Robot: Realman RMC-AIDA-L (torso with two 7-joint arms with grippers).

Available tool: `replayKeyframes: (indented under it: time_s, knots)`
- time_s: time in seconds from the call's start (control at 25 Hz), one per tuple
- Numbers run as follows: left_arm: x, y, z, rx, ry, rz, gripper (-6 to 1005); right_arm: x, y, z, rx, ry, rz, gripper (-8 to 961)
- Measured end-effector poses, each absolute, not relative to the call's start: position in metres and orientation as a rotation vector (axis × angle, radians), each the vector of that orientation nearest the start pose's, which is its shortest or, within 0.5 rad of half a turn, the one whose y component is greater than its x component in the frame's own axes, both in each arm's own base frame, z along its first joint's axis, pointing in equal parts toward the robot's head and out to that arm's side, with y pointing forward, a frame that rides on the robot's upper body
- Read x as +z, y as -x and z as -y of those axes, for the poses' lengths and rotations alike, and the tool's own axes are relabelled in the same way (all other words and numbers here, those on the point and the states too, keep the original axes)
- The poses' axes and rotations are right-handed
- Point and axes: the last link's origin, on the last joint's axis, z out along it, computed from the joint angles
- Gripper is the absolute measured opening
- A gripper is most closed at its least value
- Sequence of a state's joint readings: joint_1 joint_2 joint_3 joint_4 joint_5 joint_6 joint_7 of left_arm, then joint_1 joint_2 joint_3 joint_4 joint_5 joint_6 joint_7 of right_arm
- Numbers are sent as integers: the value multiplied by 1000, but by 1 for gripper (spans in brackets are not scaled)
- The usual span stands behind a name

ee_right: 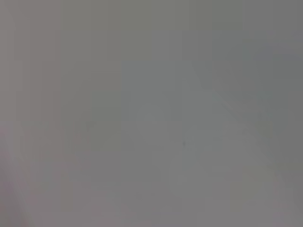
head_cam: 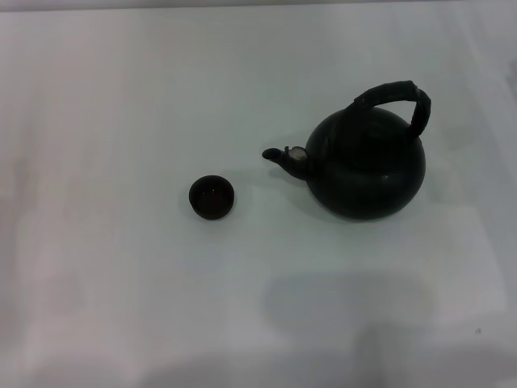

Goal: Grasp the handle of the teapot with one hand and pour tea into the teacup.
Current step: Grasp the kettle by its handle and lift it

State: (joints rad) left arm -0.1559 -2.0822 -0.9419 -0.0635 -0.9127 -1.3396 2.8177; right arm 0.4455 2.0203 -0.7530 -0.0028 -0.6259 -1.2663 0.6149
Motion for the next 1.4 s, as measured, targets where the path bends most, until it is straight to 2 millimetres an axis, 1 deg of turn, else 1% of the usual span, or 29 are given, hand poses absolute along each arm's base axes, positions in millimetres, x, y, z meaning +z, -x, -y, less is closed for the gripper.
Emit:
replayKeyframes:
  time_s: [0.32, 0.44, 0.56, 0.68, 0.8, 0.96, 1.08, 1.24, 1.4]
  knots:
    - [27, 416, -218, -647, 1259, 749, 870, 41, -365, -322, 945, 1418, -782, 800]
    - [26, 415, -218, -649, 1259, 749, 870, 39, -360, -316, 977, 1444, -757, 800]
    - [26, 415, -219, -651, 1259, 750, 871, 40, -360, -300, 1035, 1480, -738, 796]
    - [26, 413, -221, -658, 1261, 745, 871, 44, -363, -278, 1123, 1476, -771, 794]
    - [27, 411, -226, -668, 1266, 736, 867, 45, -371, -257, 1139, 1455, -788, 794]
    - [28, 407, -233, -685, 1273, 720, 864, 38, -375, -236, 1146, 1449, -815, 795]
    - [28, 404, -238, -696, 1279, 710, 862, 30, -375, -225, 1161, 1439, -855, 795]
    - [28, 399, -245, -709, 1288, 699, 861, 19, -376, -218, 1160, 1425, -928, 794]
    - [29, 397, -249, -718, 1292, 691, 861, 12, -377, -212, 1189, 1408, -1008, 793]
